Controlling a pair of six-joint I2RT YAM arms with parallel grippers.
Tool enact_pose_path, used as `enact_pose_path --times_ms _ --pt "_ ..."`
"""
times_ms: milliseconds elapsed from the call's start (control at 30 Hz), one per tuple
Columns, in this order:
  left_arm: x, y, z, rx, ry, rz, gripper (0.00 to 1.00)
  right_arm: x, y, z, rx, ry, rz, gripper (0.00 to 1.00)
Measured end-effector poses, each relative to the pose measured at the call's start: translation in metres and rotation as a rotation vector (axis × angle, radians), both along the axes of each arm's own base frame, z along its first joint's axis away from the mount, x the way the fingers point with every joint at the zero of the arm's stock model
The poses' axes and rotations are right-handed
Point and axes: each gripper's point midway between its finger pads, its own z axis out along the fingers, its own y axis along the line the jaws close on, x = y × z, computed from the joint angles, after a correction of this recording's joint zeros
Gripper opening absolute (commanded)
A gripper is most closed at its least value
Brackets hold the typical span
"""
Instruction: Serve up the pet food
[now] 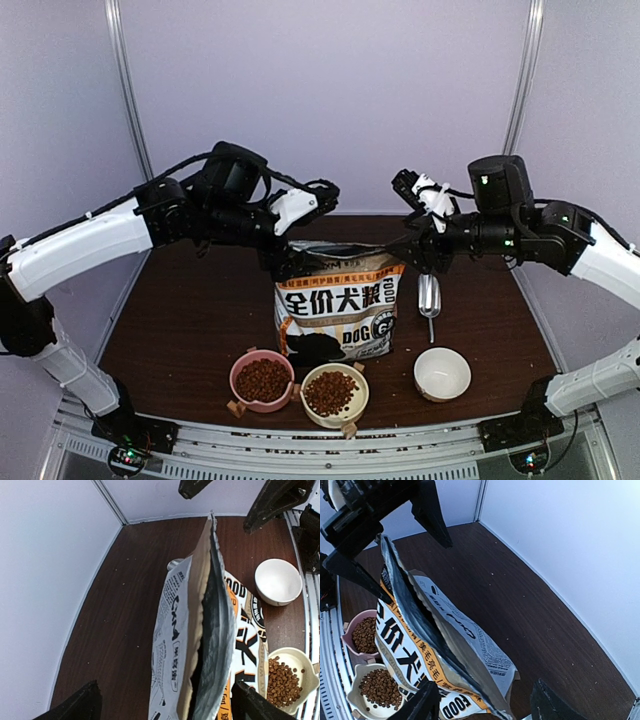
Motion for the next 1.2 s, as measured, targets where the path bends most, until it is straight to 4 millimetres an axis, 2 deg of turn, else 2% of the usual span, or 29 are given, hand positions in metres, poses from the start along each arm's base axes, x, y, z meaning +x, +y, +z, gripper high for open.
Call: enact_pose_path --times_ms 100,267,433,600,800,1033,1200 --pt "0.003 -0.009 0.007 0.044 -0.029 -0.003 0.92 0.008 -0.011 -0.006 0.016 -0.009 -0.026 0.63" --pt "0.000 -0.036 0.036 0.026 -0.063 -0.041 0.92 0.015 -0.036 -0.016 0.091 -0.011 -0.031 0.62" --pt "-0.001 -0.058 0.055 -0.012 -0.028 -0.070 0.91 0.005 -0.039 -0.021 0.174 -0.031 0.045 0.58" --pt "0.003 -0.075 0.048 -0.009 0.045 -0.070 0.88 0.007 -0.026 -0.023 0.214 -0.032 0.130 0.49" --pt "0.004 -0.080 0.032 0.018 0.116 -0.047 0.86 0.016 -0.012 -0.045 0.203 0.005 0.171 0.31" --pt "0.001 -0.082 0.044 -0.015 0.125 -0.056 0.86 0.019 -0.009 -0.048 0.224 -0.007 0.185 0.02" --pt "-0.001 -0.085 0.048 -0.027 0.129 -0.071 0.91 0.015 -0.008 -0.048 0.237 0.016 0.202 0.00"
